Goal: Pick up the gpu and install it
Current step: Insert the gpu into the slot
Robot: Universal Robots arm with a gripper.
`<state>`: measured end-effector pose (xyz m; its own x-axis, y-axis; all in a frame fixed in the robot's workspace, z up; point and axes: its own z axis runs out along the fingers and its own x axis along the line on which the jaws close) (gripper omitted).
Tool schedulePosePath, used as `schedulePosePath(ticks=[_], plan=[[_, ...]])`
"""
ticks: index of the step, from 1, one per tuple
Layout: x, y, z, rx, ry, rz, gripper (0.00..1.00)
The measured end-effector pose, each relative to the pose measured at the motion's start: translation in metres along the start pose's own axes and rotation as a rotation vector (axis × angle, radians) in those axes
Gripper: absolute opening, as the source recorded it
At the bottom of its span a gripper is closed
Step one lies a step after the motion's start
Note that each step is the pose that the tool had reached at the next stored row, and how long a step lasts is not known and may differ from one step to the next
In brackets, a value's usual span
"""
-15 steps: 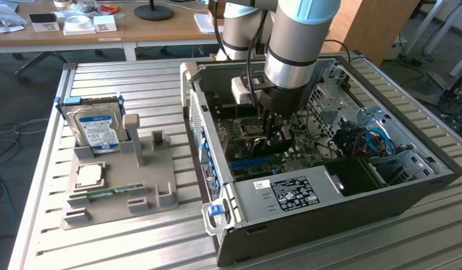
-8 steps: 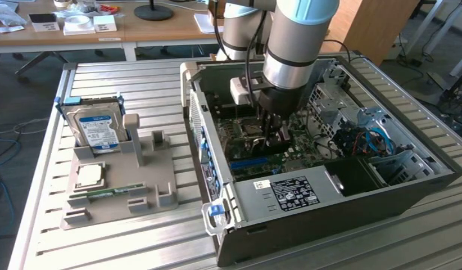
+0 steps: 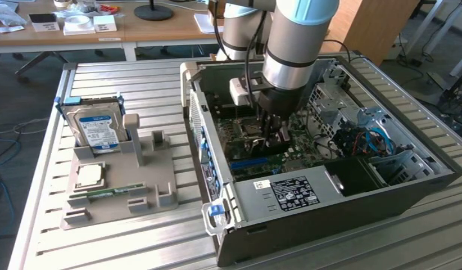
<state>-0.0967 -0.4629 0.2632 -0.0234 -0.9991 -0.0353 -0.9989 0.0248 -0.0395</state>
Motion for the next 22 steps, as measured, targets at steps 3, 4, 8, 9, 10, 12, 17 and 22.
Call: schedulePosePath(ticks=[3,4,8,9,10,12,17,22], plan=[[0.0000,0.0023,-0.0001,0.0009,0.0000,0.000,0.27],[0.0000,0.0031,-0.0001,0.0012,0.0000,0.000,0.27],[0.0001,0.0043,-0.0002,0.0017,0.0000,0.000,0.27],[0.0001,0.0043,-0.0002,0.0017,0.0000,0.000,0.27],[0.0001,0.0043,-0.0002,0.0017,0.0000,0.000,0.27],[0.0001,0.0052,-0.0002,0.0017,0.0001,0.000,0.27],[0.0001,0.0065,-0.0003,0.0017,0.0000,0.000,0.27],[0.0002,0.0085,-0.0003,0.0017,-0.0001,0.000,0.27]])
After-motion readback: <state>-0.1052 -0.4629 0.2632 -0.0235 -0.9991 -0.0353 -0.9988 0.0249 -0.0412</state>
